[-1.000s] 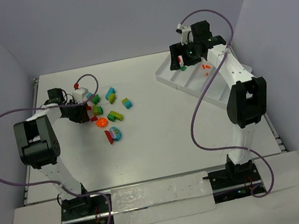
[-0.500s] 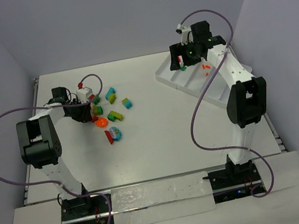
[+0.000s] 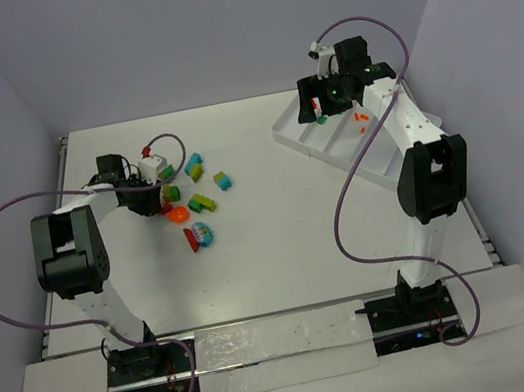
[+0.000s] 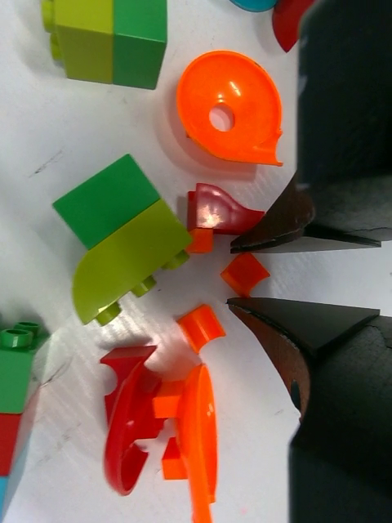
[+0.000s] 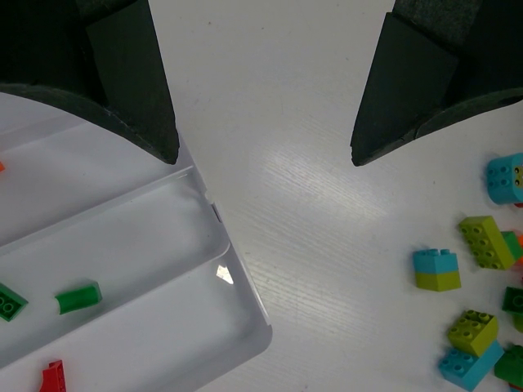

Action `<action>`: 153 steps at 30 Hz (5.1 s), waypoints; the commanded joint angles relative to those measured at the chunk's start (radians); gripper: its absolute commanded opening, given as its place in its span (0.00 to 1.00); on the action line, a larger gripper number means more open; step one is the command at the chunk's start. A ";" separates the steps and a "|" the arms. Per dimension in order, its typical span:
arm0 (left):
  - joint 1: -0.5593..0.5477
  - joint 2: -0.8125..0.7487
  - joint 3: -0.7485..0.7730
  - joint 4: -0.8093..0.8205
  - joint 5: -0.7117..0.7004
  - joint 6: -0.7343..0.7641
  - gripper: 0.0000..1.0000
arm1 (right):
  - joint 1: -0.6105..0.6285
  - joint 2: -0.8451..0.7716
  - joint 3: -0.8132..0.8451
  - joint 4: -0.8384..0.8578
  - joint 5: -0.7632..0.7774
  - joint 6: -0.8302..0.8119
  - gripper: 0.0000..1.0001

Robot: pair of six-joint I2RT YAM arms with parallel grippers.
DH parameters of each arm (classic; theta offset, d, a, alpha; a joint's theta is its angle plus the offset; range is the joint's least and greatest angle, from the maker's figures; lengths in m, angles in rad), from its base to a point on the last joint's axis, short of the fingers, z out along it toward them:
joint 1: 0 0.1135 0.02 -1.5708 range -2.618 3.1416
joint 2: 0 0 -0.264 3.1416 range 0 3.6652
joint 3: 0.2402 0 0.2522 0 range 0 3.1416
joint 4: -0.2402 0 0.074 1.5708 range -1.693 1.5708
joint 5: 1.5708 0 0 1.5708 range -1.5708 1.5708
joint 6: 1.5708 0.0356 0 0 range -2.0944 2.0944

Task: Sort the legos into containers by color

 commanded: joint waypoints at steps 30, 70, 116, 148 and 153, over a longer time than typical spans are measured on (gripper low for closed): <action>-0.006 -0.377 -0.065 0.129 0.718 -0.906 0.28 | 0.310 -0.130 -0.142 0.159 -0.291 0.073 0.93; -0.049 -0.280 -0.367 0.938 0.857 -1.959 0.23 | 0.630 0.028 -0.040 0.344 -0.145 0.150 0.70; 0.010 -0.524 0.060 -0.089 0.035 -0.757 0.73 | 0.023 -0.219 -0.329 0.194 0.019 -0.068 0.21; 0.025 -0.349 -0.041 -0.057 -0.223 -0.623 0.73 | -0.160 0.382 0.257 0.033 0.372 -0.069 0.59; 0.026 -0.338 -0.073 -0.033 -0.233 -0.608 0.72 | -0.160 0.361 0.261 0.021 0.343 -0.048 0.63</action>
